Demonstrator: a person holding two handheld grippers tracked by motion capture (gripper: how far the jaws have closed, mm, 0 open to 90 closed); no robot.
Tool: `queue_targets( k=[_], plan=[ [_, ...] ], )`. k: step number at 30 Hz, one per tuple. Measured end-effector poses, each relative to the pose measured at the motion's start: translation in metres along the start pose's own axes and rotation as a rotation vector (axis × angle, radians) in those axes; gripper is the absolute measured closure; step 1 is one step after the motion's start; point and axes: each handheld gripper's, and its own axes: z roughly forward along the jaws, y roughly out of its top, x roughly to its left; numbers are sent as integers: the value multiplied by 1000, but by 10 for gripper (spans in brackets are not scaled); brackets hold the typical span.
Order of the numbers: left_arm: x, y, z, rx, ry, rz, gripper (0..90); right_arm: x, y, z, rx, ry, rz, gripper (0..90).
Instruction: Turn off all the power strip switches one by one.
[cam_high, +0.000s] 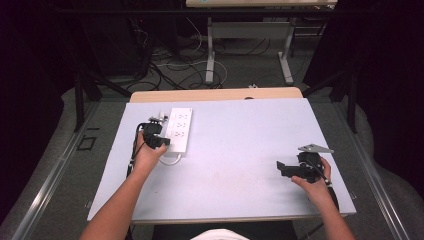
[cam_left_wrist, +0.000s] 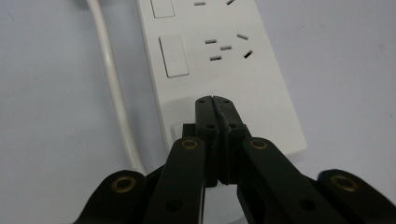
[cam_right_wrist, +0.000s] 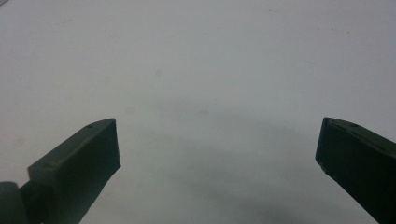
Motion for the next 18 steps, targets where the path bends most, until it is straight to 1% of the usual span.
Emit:
queue_targets(
  k=[2, 5, 7, 8, 10, 11, 12, 13, 16, 17, 18],
  plan=[
    [0, 2, -2, -1, -4, -4, 900, 0, 0, 0, -3, -2, -9, 0],
    [0, 7, -4, -10, 0, -12, 900, 0, 0, 0, -4, -2, -8, 0],
    [2, 10, -6, -8, -13, -16, 900, 0, 0, 0, -2, -1, -8, 0],
    [2, 11, -5, -21, -8, -20, 900, 0, 0, 0, -2, 0, -7, 0],
    [3, 14, -8, -14, -11, -23, 900, -1, 0, 0, -3, 0, -8, 0],
    [4, 15, -8, -24, -9, -27, 900, 0, 0, 0, -2, 0, -6, 0],
    [4, 17, -9, -18, -10, -30, 900, 0, 0, 0, -2, 0, -6, 0],
    [5, 20, -11, -29, -9, -39, 900, 0, 0, 1, -2, -1, -5, 0],
    [6, 23, -13, -22, -13, -36, 900, 1, 0, 1, 0, -1, 5, 0],
    [6, 24, -12, -40, -7, -39, 900, 1, 0, 1, 0, -1, 5, 0],
    [6, 26, -13, -41, -10, -41, 900, 1, 0, 1, 1, -1, 6, 0]
  ],
)
